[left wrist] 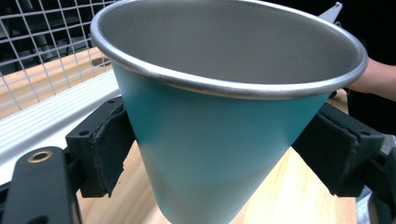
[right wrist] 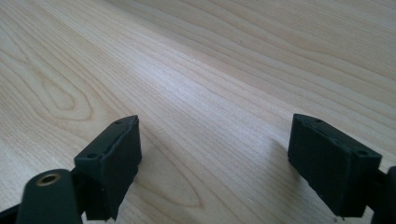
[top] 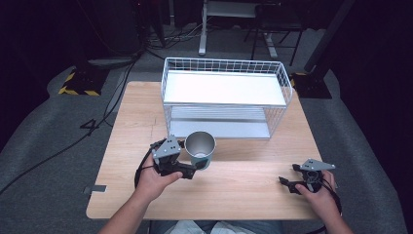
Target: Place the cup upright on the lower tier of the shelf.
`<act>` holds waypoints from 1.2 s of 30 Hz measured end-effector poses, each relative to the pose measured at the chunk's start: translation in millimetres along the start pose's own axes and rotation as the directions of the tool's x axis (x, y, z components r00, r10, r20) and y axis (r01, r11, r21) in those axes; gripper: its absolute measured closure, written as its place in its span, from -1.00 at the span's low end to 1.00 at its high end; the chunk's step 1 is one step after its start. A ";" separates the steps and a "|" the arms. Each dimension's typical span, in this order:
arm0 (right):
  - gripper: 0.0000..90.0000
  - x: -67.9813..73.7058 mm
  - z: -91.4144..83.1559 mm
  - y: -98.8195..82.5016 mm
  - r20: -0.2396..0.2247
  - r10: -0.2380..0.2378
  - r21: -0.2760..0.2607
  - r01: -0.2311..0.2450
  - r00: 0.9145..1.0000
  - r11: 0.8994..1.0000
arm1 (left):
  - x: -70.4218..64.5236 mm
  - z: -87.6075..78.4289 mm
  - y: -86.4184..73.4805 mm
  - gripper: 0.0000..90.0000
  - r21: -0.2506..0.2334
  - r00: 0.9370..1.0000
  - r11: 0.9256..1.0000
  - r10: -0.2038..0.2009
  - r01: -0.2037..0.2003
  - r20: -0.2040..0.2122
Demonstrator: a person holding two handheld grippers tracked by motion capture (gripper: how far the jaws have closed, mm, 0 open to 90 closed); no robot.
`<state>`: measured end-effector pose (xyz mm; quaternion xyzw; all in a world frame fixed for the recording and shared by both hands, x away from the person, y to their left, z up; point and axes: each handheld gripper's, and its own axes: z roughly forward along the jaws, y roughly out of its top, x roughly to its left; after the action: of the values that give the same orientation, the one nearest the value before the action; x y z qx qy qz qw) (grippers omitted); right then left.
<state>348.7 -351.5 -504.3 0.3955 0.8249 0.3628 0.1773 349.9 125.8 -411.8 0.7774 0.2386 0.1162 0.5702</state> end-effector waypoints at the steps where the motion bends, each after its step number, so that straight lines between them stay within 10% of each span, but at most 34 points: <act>1: -0.61 0.0 0.0 0.0 0.000 0.000 -0.001 0.000 1.000 1.000 | 3.2 3.6 2.8 -0.63 0.001 1.000 1.000 0.003 -0.003 0.005; 23: -0.60 1.3 -0.5 -0.5 0.008 0.010 0.000 -0.010 1.000 1.000 | 48.8 51.6 7.9 -0.64 -0.028 1.000 0.999 -0.019 0.019 -0.012; 36: -0.60 1.2 -0.6 -0.5 0.008 0.009 0.000 -0.009 1.000 1.000 | 71.8 81.1 6.2 -0.64 -0.025 0.994 0.999 -0.038 0.035 -0.105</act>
<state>347.3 -351.0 -504.3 0.4007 0.8223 0.3621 0.1790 449.8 93.1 -438.7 0.7590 0.2813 0.1495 0.5679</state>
